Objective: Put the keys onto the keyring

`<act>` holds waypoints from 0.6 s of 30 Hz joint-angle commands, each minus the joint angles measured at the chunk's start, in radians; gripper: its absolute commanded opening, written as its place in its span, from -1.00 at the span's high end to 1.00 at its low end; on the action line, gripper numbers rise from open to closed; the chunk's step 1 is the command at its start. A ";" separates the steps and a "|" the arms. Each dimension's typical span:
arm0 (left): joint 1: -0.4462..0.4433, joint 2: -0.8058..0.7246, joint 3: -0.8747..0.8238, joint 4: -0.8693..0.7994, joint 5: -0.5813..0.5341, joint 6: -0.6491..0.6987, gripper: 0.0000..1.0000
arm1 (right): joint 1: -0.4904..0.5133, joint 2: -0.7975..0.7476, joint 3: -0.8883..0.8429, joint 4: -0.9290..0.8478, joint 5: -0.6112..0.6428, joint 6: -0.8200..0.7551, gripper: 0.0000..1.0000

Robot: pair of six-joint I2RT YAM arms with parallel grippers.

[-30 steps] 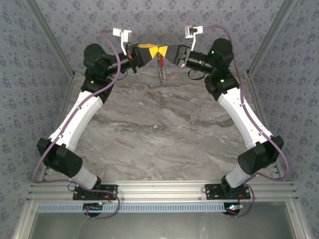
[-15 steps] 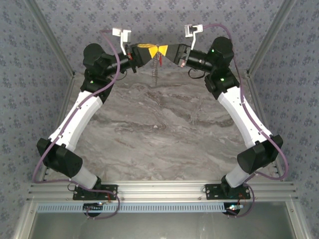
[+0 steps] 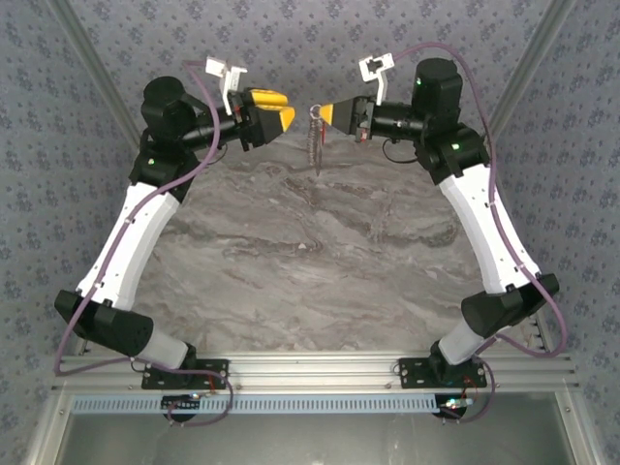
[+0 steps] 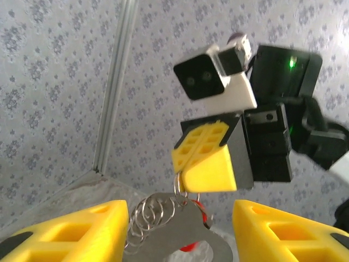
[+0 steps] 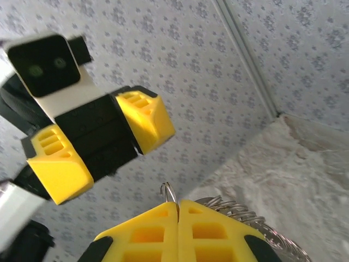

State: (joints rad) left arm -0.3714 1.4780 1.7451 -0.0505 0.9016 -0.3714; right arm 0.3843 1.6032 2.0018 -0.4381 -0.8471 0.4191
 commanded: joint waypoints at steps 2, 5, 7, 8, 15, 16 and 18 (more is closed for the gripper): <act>0.000 0.001 0.088 -0.258 0.072 0.208 -0.06 | 0.033 0.002 0.131 -0.335 0.088 -0.281 1.00; -0.004 0.015 0.110 -0.350 0.086 0.290 -0.06 | 0.076 0.048 0.243 -0.497 0.172 -0.403 1.00; -0.010 0.020 0.113 -0.390 0.083 0.332 -0.07 | 0.109 0.085 0.315 -0.602 0.225 -0.468 1.00; -0.012 0.019 0.107 -0.394 0.085 0.340 -0.07 | 0.123 0.104 0.352 -0.646 0.246 -0.492 1.00; -0.019 0.020 0.100 -0.459 0.095 0.394 0.00 | 0.166 0.141 0.411 -0.710 0.278 -0.529 1.00; -0.019 0.021 0.100 -0.466 0.100 0.399 0.03 | 0.167 0.142 0.412 -0.709 0.278 -0.529 1.00; -0.020 0.023 0.102 -0.479 0.109 0.405 0.06 | 0.170 0.141 0.411 -0.706 0.278 -0.528 1.00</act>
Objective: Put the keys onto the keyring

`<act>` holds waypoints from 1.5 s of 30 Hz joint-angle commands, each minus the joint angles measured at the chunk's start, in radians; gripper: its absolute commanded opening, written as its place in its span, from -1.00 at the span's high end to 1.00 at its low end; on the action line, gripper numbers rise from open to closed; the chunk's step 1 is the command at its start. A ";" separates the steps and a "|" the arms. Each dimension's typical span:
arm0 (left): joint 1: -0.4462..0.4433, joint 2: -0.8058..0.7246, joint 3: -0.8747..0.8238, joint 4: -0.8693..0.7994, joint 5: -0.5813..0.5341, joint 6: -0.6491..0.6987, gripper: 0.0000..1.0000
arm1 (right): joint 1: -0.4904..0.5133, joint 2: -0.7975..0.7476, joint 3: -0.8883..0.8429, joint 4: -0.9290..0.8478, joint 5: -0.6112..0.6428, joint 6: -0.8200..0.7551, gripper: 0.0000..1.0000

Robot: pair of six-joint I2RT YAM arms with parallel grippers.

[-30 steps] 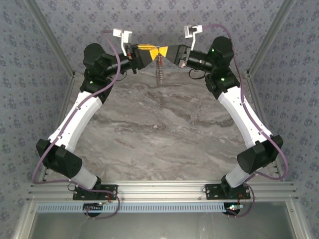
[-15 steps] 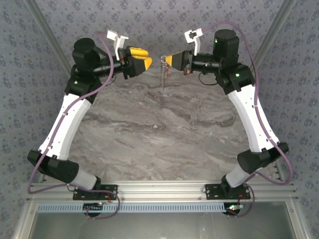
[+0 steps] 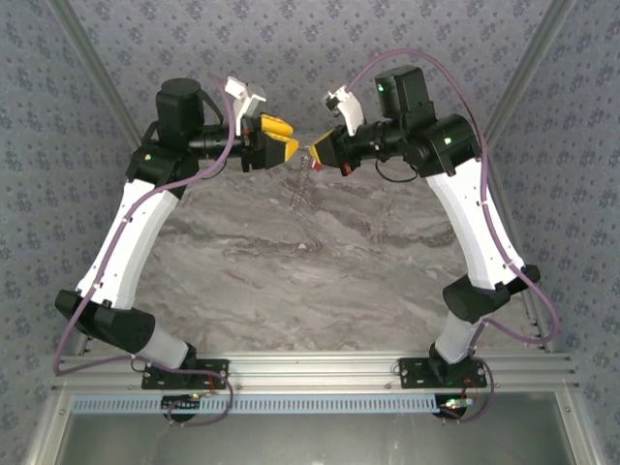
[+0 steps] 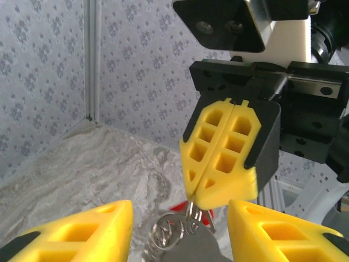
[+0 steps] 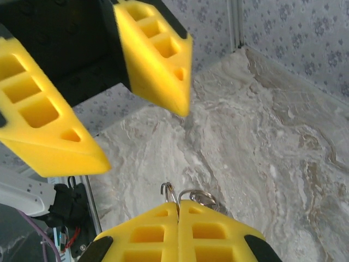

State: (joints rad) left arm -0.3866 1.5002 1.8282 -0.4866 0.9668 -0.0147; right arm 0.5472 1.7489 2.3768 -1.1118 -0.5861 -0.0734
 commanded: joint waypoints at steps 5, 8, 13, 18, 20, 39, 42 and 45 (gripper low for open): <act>-0.007 0.009 0.017 -0.051 0.058 0.049 0.12 | 0.010 -0.003 0.036 -0.025 0.003 -0.029 1.00; -0.015 0.017 0.018 -0.055 0.064 0.049 0.14 | 0.014 -0.001 0.037 -0.017 -0.005 -0.023 1.00; -0.030 0.033 0.026 -0.067 0.070 0.054 0.15 | 0.020 0.001 0.036 -0.004 -0.012 -0.019 1.00; -0.033 0.043 0.032 -0.078 0.067 0.060 0.16 | 0.019 0.001 0.038 0.004 -0.018 -0.014 1.00; -0.033 0.046 0.032 -0.080 0.067 0.062 0.16 | 0.019 0.000 0.036 0.006 -0.021 -0.012 1.00; -0.052 0.057 0.042 -0.076 0.103 0.049 0.61 | 0.020 0.000 0.032 0.047 -0.043 0.019 1.00; -0.055 0.057 0.043 -0.076 0.116 0.049 0.79 | 0.021 0.001 0.029 0.055 -0.043 0.025 1.00; -0.058 0.059 0.045 -0.061 0.133 0.036 1.00 | 0.021 0.000 0.029 0.064 -0.046 0.032 1.00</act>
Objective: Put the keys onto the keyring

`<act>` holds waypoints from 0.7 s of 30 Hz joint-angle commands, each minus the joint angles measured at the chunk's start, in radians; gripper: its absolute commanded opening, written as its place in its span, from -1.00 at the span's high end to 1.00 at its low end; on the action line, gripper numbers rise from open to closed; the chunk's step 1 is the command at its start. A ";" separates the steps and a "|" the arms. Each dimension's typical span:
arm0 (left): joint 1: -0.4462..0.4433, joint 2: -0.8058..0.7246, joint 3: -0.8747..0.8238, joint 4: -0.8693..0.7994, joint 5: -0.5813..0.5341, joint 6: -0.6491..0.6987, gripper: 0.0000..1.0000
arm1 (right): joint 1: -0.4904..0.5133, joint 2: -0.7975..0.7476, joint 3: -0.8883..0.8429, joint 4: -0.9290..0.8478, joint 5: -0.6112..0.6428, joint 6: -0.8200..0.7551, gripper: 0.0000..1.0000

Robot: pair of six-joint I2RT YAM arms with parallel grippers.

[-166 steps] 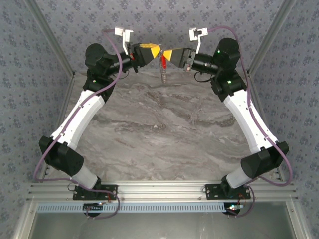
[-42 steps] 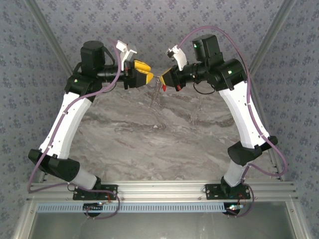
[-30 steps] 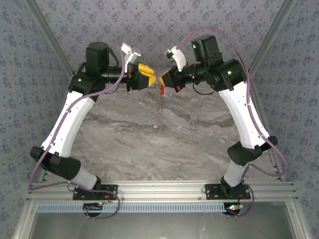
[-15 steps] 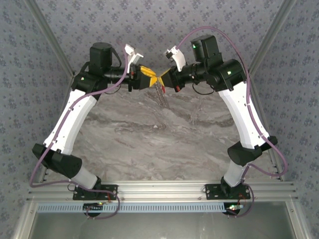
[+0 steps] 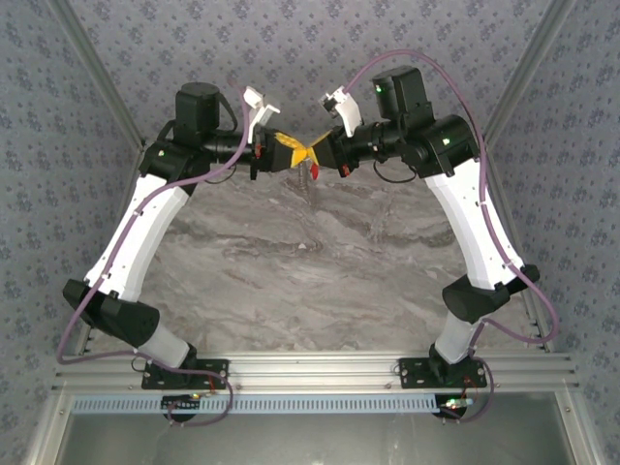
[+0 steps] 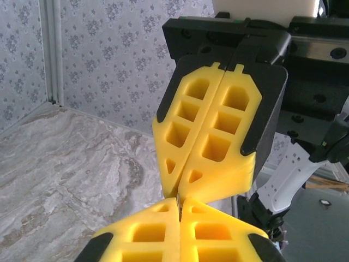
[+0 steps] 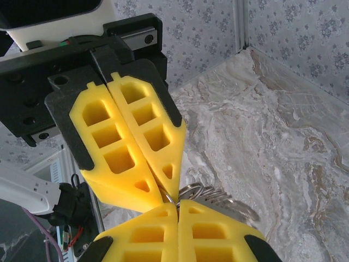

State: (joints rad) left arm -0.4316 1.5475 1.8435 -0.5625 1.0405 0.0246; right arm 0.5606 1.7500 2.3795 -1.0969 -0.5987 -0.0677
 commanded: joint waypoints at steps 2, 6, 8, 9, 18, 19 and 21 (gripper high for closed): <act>-0.016 0.012 0.028 0.033 0.069 -0.019 1.00 | 0.008 -0.002 0.025 0.059 -0.033 0.031 1.00; -0.019 0.011 0.026 0.085 0.053 -0.059 1.00 | 0.001 -0.008 0.017 0.077 -0.030 0.048 0.94; -0.019 0.001 0.020 0.116 0.018 -0.079 1.00 | -0.017 -0.029 -0.014 0.110 -0.041 0.069 0.58; -0.019 -0.004 0.015 0.133 0.000 -0.087 1.00 | -0.029 -0.045 -0.038 0.135 -0.046 0.083 0.41; -0.019 -0.029 0.005 0.243 -0.051 -0.149 1.00 | -0.182 -0.252 -0.393 0.521 -0.130 0.296 -0.05; -0.019 -0.031 0.005 0.250 -0.056 -0.153 1.00 | -0.184 -0.255 -0.404 0.530 -0.133 0.302 -0.05; -0.019 -0.030 0.006 0.264 -0.066 -0.159 1.00 | -0.182 -0.255 -0.416 0.538 -0.140 0.309 -0.07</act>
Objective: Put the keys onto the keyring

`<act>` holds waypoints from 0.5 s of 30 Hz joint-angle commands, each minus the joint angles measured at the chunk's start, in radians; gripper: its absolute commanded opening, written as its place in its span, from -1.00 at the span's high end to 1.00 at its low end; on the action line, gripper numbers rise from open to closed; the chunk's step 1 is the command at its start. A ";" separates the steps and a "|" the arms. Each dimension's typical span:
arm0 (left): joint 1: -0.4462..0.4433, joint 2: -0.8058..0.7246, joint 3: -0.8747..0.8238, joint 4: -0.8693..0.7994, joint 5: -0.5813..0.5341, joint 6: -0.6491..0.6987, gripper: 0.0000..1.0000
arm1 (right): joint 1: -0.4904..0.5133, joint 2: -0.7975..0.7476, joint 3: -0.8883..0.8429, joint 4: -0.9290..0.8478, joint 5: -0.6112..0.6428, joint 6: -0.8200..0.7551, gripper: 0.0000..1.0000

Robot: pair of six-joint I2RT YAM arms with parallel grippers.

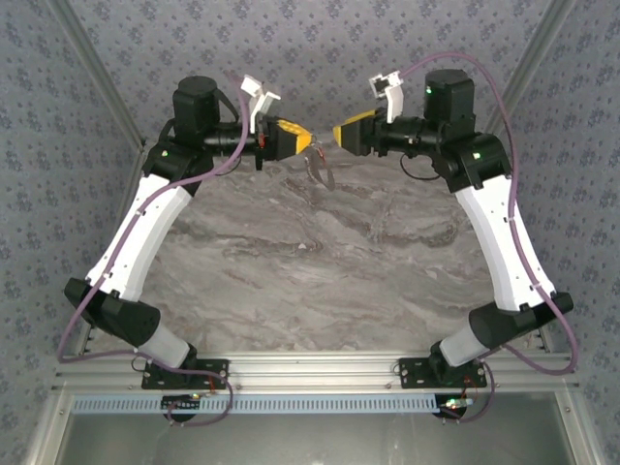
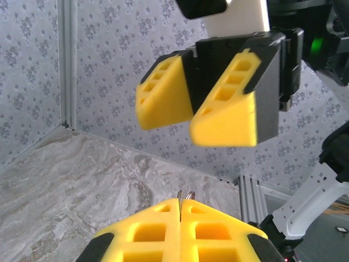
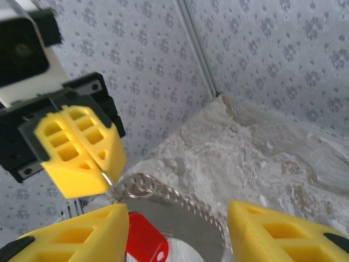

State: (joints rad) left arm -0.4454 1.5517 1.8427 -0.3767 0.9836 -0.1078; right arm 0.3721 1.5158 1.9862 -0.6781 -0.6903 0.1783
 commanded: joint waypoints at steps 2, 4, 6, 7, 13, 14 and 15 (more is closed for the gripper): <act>-0.005 -0.033 0.013 0.090 -0.011 -0.036 1.00 | 0.013 -0.019 -0.037 0.136 -0.055 0.071 -0.08; -0.005 -0.029 0.021 0.096 -0.015 -0.042 1.00 | 0.021 -0.019 -0.047 0.148 -0.060 0.076 -0.08; -0.005 -0.026 0.026 0.105 -0.019 -0.052 1.00 | 0.032 -0.020 -0.056 0.161 -0.071 0.082 -0.08; -0.005 -0.026 0.027 0.110 -0.020 -0.055 1.00 | 0.036 -0.017 -0.057 0.164 -0.074 0.082 -0.08; -0.004 -0.023 0.027 0.146 -0.026 -0.087 1.00 | 0.055 -0.006 -0.061 0.165 -0.095 0.083 0.00; -0.005 -0.024 0.027 0.151 -0.026 -0.091 1.00 | 0.057 -0.004 -0.061 0.167 -0.099 0.083 0.02; -0.004 -0.022 0.027 0.156 -0.027 -0.094 1.00 | 0.058 -0.003 -0.061 0.168 -0.100 0.084 0.03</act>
State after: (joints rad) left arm -0.4454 1.5517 1.8435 -0.2871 0.9535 -0.1780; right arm 0.4244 1.5043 1.9285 -0.5404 -0.7586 0.2478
